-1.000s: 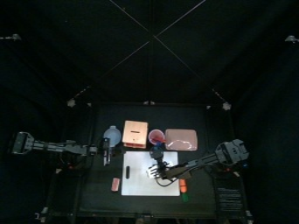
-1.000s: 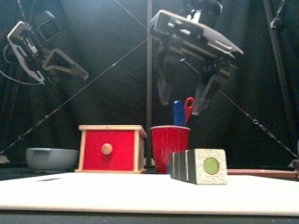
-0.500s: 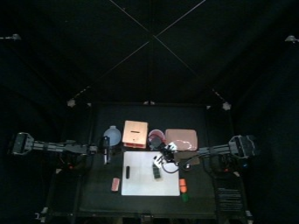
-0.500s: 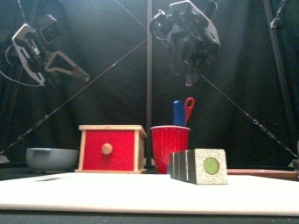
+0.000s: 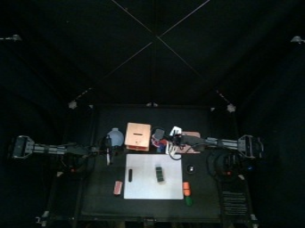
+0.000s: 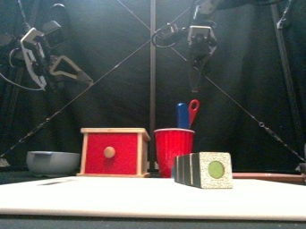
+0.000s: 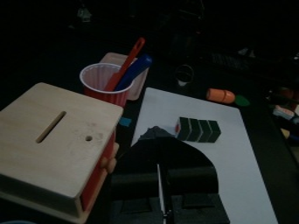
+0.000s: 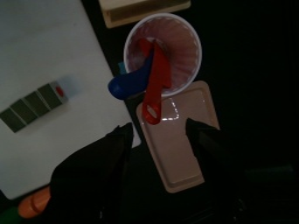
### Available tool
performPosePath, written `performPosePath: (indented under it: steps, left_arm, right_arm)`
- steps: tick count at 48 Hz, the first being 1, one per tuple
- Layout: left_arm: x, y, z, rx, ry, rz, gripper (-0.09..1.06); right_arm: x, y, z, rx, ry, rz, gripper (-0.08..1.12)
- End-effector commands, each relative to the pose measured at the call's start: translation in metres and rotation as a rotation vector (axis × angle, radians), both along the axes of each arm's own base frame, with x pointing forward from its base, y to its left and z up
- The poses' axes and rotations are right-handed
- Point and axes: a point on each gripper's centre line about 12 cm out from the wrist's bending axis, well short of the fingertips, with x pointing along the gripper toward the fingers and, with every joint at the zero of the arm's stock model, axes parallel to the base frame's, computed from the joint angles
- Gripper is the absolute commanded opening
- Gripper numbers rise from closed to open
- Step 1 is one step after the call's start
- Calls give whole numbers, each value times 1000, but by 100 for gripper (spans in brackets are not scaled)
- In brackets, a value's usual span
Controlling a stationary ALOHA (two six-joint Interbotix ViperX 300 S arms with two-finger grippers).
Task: Place sushi on board then cut the sushi with the knife then place the pieces on the plate
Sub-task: Pick knife at handle with right hand
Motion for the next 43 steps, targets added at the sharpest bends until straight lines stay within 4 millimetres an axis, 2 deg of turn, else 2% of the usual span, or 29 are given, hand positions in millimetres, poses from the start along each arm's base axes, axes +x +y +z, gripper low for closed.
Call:
performPosePath:
  steps: [1, 18, 32, 43]
  left_arm:
    - [4, 2, 8, 2, -24, 9, -3]
    - [2, 8, 6, 7, -17, 32, -3]
    - [-1, 9, 1, 1, -4, 41, -3]
    - [-3, 9, -3, 2, 5, 41, -3]
  right_arm:
    - [4, -1, 8, -3, -19, 17, 83]
    - [21, -14, -14, -79, 111, 26, 83]
    - [38, -21, -24, -99, 208, 85, 83]
    - [42, -30, -34, -98, 291, 110, 82]
